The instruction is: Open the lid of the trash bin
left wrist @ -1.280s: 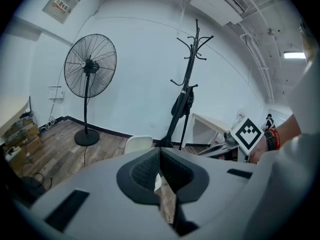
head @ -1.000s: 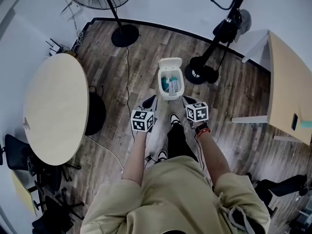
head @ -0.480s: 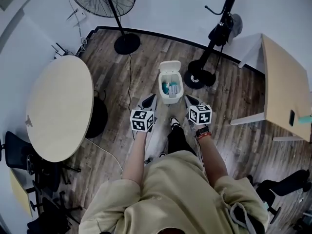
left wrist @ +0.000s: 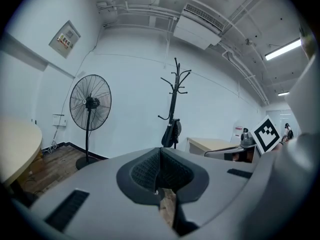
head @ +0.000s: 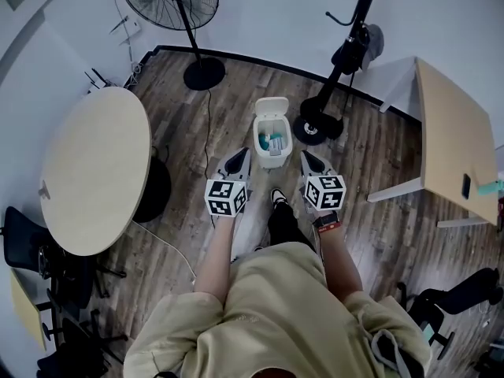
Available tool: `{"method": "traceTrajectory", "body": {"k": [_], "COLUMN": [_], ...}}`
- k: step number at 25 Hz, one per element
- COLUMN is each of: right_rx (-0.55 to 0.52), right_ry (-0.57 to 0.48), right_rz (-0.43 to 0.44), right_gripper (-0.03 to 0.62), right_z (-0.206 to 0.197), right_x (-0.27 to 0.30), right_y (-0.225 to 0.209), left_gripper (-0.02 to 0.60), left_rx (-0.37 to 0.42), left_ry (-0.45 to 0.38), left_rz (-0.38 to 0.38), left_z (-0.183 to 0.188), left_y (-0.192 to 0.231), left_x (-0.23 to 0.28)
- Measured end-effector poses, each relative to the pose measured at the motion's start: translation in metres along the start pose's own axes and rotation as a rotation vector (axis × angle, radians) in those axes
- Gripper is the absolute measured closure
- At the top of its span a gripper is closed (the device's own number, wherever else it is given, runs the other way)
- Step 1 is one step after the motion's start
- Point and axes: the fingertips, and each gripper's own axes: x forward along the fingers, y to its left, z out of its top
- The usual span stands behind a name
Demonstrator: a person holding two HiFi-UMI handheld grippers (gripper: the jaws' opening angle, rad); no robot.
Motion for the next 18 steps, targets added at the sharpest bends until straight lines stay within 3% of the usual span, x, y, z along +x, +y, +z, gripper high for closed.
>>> {"method": "traceTrajectory", "body": {"k": [8,18], "right_rx": [-0.039,-0.022], "right_ry": [-0.079,-0.097], "right_rz": [-0.039,-0.069], "right_gripper": [0.579,0.579], "right_z": [0.016,0.023], "right_x": [-0.031,-0.051], "right_y": [0.011,0.016], "left_gripper": [0.558,0.558], "left_rx": [0.007,0.046], "left_ry": [-0.076,-0.065], "left_rz": [0.032,0.052], "left_z": [0.013,0.013], "left_y": [-0.011,-0.018], "left_x": [-0.022,-0.037]}}
